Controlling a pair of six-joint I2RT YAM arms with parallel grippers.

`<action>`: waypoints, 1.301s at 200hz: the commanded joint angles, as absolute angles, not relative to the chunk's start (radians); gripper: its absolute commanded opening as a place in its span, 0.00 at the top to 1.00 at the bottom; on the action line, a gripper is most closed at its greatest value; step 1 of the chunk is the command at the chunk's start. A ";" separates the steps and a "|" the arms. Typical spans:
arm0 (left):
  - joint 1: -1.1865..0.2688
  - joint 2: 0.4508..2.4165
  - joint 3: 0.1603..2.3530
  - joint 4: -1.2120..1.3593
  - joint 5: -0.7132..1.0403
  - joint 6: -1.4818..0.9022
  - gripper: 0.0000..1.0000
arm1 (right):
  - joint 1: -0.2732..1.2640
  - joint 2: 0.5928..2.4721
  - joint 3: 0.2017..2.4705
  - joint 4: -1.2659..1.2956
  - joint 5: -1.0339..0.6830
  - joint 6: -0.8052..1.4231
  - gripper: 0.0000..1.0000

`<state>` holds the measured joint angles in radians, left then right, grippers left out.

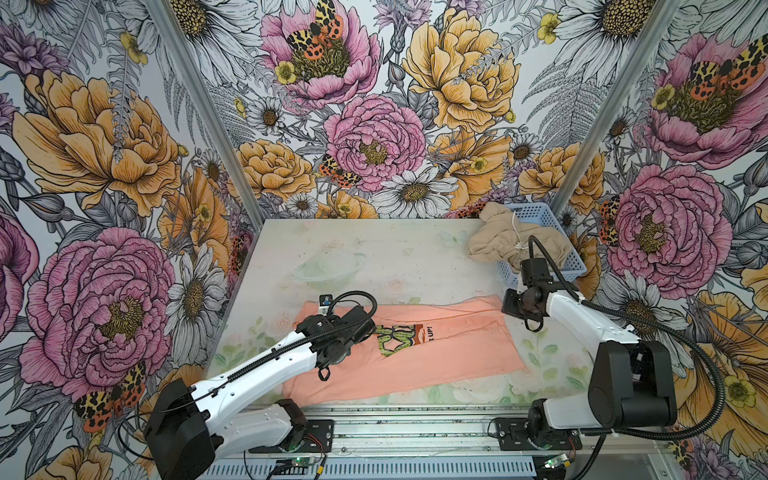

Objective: Fold and stack the mixed laundry pile

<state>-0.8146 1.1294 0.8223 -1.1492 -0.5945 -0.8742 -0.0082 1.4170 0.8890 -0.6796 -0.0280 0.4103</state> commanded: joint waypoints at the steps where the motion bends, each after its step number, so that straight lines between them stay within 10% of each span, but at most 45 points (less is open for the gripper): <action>1: -0.827 1.140 0.807 -1.156 -0.575 -0.906 1.00 | -0.015 1.408 0.860 -0.682 -0.017 0.435 1.00; 85: -0.855 1.184 0.799 -1.156 -0.538 -0.929 1.00 | -0.014 1.501 0.850 -0.674 0.009 0.481 1.00; 118: -0.868 1.180 0.785 -1.156 -0.509 -0.956 1.00 | -0.015 1.464 0.844 -0.680 0.021 0.491 0.70; 215: -0.906 1.223 0.768 -1.196 -0.450 -1.017 1.00 | -0.008 1.424 0.866 -0.703 0.031 0.479 0.69; 260: -0.941 1.162 0.795 -1.253 -0.458 -1.096 0.35 | 0.006 1.417 0.879 -0.704 0.026 0.482 0.68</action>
